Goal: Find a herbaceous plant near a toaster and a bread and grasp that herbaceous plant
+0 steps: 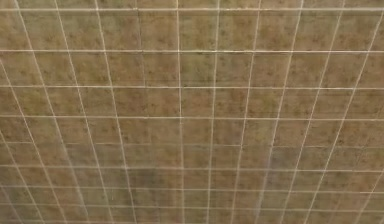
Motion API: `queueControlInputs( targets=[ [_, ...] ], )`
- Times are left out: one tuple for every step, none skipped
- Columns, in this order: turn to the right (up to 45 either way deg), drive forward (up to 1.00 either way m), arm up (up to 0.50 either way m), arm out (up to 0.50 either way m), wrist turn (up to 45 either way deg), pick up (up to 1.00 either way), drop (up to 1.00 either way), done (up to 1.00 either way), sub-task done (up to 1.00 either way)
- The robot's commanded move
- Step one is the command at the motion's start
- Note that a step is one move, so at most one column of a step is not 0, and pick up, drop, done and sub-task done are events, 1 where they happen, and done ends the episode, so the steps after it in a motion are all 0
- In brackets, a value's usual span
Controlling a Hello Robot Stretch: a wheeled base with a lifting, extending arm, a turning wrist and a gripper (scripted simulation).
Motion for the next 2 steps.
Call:
queueControlInputs(
  targets=[
    [-45.0,0.0,0.0,0.0,0.0,0.0,0.0,0.0,0.0],
    [-42.0,0.0,0.0,0.0,0.0,0.0,0.0,0.0,0.0]
  ],
)
